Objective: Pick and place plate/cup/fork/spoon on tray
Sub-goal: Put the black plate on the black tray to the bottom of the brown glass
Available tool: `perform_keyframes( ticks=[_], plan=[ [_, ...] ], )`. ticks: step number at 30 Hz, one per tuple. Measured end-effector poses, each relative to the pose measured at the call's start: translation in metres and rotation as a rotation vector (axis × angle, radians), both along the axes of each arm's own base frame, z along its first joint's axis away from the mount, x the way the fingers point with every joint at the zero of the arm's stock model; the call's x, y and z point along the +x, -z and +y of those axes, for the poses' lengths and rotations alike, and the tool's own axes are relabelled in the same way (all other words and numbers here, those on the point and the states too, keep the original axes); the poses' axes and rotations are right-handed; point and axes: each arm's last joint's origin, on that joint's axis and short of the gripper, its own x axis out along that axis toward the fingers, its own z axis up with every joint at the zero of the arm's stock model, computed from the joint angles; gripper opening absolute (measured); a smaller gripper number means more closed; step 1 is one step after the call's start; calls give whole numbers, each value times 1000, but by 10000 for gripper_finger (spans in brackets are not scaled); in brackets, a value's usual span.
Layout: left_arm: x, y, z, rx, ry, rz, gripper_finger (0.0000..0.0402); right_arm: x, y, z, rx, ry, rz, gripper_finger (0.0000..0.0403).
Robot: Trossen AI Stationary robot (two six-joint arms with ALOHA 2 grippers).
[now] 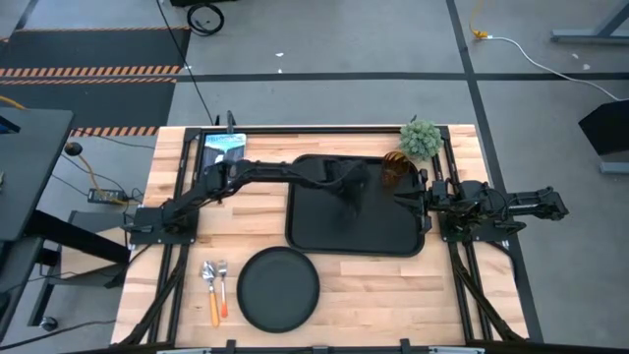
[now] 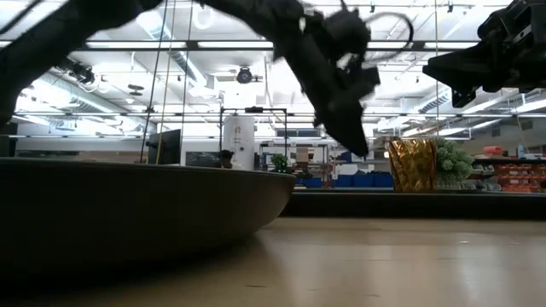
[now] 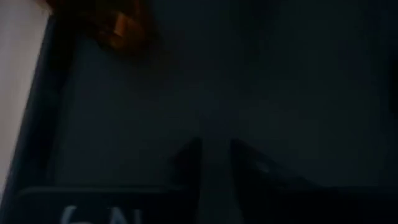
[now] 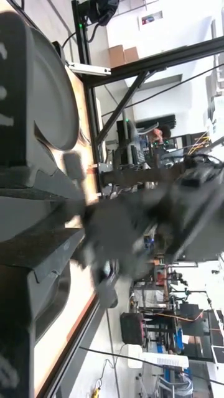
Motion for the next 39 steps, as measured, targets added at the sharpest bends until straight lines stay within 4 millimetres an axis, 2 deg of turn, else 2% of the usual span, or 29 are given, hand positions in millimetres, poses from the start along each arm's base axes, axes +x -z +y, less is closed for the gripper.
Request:
perform_keyframes(
  ticks=[3, 10, 14, 17, 25, 31, 35, 39],
  plan=[
    [-17, -22, -24, 9, 35, 81, 60, 0, 0, 0, 0, 0, -1, 88],
    [-59, -49, -93, 10, 112, 308, 15, 0, 0, 0, 0, 0, -1, 88],
    [-76, -48, -126, 20, 151, 422, 11, 0, 0, 0, 0, 0, -1, 88],
    [-84, -48, -141, 105, 131, 457, 12, 0, 0, 0, 0, 0, -1, 88],
    [-113, -49, -168, 347, 15, 590, 11, 0, 0, 0, 0, 0, -1, 88],
    [-130, -49, -179, 529, -53, 547, 15, 0, 0, 0, 0, 0, -1, 88],
    [-164, -40, -179, 581, -96, 576, 11, 0, 0, 0, 0, 0, -1, 88],
    [-208, -35, -172, 518, -211, 570, 11, 0, 0, 0, 0, 0, -2, 88]
  ],
)
